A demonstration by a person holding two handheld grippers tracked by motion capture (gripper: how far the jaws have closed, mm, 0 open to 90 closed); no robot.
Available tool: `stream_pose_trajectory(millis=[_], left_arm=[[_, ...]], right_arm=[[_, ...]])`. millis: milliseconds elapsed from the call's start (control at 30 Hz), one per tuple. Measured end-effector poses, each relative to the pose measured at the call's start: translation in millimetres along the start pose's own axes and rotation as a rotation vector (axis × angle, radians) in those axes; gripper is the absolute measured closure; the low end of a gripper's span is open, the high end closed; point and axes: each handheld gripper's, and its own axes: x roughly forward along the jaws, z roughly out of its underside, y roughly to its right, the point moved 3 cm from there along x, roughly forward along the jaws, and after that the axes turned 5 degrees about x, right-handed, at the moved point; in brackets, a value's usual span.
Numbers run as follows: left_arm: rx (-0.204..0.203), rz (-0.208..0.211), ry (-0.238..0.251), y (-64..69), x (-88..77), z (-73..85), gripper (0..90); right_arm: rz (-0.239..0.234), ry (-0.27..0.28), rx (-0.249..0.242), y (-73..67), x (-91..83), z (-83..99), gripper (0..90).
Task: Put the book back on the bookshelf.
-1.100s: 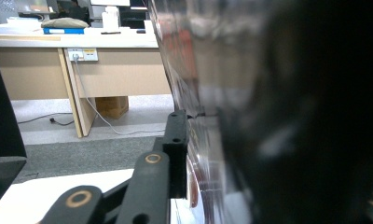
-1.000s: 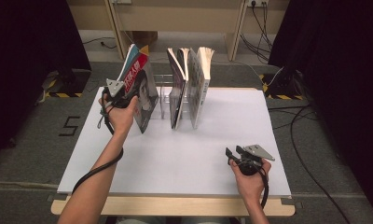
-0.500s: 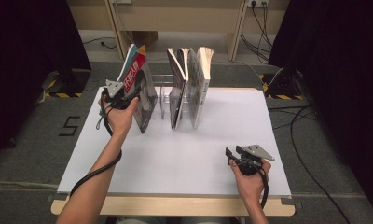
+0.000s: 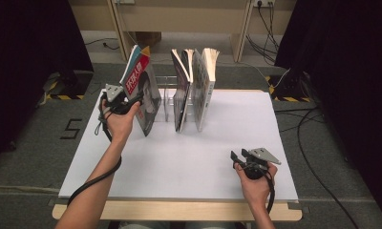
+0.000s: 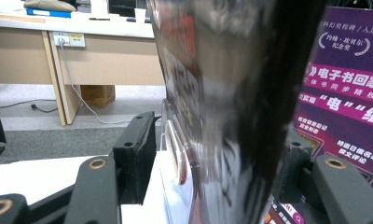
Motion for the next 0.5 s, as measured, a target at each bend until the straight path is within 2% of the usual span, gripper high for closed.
stream_pose_trajectory(millis=[167, 500], left_arm=[[0.004, 0.003, 0.01, -0.2, -6.9, -0.1, 39.6], [0.014, 0.024, -0.003, -0.8, -20.4, 1.4, 38.6]], right_arm=[[0.003, 0.004, 0.002, 1.3, -0.5, -0.5, 52.5], [0.005, 0.003, 0.002, 1.4, -1.1, -0.8, 52.5]])
